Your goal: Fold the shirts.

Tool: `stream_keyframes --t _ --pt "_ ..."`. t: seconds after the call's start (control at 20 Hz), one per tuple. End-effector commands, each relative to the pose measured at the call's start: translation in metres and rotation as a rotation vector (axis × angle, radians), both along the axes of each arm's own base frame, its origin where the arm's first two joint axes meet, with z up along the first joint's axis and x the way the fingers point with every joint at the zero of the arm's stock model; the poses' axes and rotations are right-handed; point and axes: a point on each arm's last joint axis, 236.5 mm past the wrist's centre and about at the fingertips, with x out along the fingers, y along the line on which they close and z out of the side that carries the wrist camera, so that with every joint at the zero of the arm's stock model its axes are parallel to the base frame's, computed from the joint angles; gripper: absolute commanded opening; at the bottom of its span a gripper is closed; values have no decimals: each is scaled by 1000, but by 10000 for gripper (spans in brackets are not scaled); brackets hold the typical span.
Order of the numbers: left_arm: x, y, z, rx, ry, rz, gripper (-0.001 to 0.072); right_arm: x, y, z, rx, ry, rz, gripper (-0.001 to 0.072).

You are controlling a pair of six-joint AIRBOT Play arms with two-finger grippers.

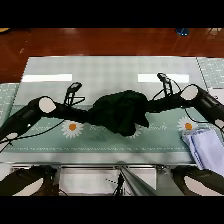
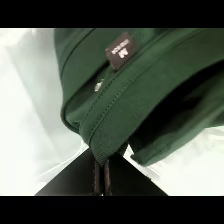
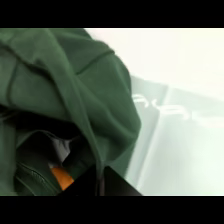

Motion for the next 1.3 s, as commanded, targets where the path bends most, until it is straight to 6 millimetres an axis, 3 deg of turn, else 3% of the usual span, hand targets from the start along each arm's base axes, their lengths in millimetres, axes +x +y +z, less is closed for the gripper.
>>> stream_keyframes --t 0.0,0.15,0.3,0.45,0.55,0.65,0.8,0.95,1.05,1.25 --pt "20 15 59 30 -146 -39 21 16 -26 40 -88 -143 7 19" --pt "49 53 171 130 -435 -29 21 39 -63 128 -191 -382 -21 19" --pt "56 84 314 164 -776 54 21 47 -87 248 -215 -659 -98 18" --pt "27 94 444 79 -1054 133 21 26 -92 360 -199 -911 -142 18" --pt "-4 100 509 18 -1197 172 21 0 -93 425 -176 -1057 -166 18" --pt "-37 103 555 -47 -1304 192 21 -29 -94 477 -145 -1175 -198 17" --pt "-80 100 596 -137 -1412 176 21 -70 -88 533 -68 -1305 -215 17" --pt "-106 99 608 -178 -1449 159 22 -101 -80 562 0 -1348 -210 17" --pt "-110 101 598 -148 -1418 148 21 -110 -85 553 -50 -1298 -204 18" --pt "-93 114 562 -13 -1301 158 21 -115 -99 498 -167 -1074 -193 17"
